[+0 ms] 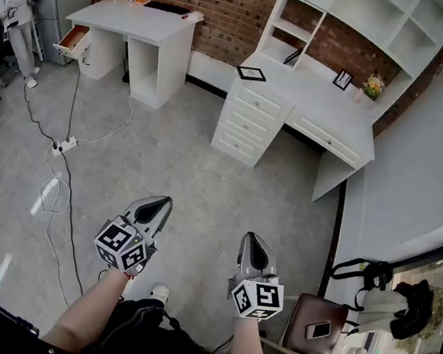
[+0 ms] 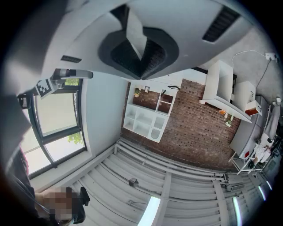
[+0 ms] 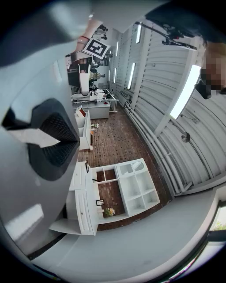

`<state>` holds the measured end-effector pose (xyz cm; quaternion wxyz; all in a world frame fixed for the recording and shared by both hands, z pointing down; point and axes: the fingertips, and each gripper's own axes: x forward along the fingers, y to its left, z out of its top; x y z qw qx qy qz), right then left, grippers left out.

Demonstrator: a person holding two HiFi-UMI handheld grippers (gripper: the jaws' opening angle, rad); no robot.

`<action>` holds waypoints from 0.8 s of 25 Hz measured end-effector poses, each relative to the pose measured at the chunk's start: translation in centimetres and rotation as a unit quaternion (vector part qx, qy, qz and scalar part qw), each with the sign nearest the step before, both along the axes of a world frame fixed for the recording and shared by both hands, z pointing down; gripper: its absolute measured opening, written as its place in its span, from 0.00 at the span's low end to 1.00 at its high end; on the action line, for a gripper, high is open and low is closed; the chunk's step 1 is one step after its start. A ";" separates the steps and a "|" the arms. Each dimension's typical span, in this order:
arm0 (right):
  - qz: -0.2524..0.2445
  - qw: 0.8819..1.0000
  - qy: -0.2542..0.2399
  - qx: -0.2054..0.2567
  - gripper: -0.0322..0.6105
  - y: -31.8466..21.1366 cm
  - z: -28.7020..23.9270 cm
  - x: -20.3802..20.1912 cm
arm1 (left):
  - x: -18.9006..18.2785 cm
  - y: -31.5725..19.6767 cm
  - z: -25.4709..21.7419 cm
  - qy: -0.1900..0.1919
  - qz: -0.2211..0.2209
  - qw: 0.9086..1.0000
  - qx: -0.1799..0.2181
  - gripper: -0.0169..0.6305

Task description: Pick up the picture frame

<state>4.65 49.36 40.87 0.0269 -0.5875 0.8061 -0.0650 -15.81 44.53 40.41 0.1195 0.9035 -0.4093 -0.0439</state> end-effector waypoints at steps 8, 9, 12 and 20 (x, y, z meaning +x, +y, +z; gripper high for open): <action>0.002 1.000 -0.004 -0.004 0.05 -4.0 0.6 -0.9 | 0.1 -4.3 0.4 0.004 0.011 1.000 -0.001 0.03; 0.004 1.000 -0.004 -0.005 0.05 -4.5 0.8 -1.0 | 0.0 -4.7 0.5 0.004 0.013 1.000 -0.001 0.03; 0.010 1.000 -0.004 -0.004 0.05 -5.6 1.1 -1.3 | -0.3 -6.0 0.9 0.004 0.017 1.000 -0.001 0.03; 0.003 1.000 -0.008 -0.003 0.05 -8.7 1.1 -1.9 | -0.5 -9.6 1.1 0.001 0.011 1.000 0.000 0.03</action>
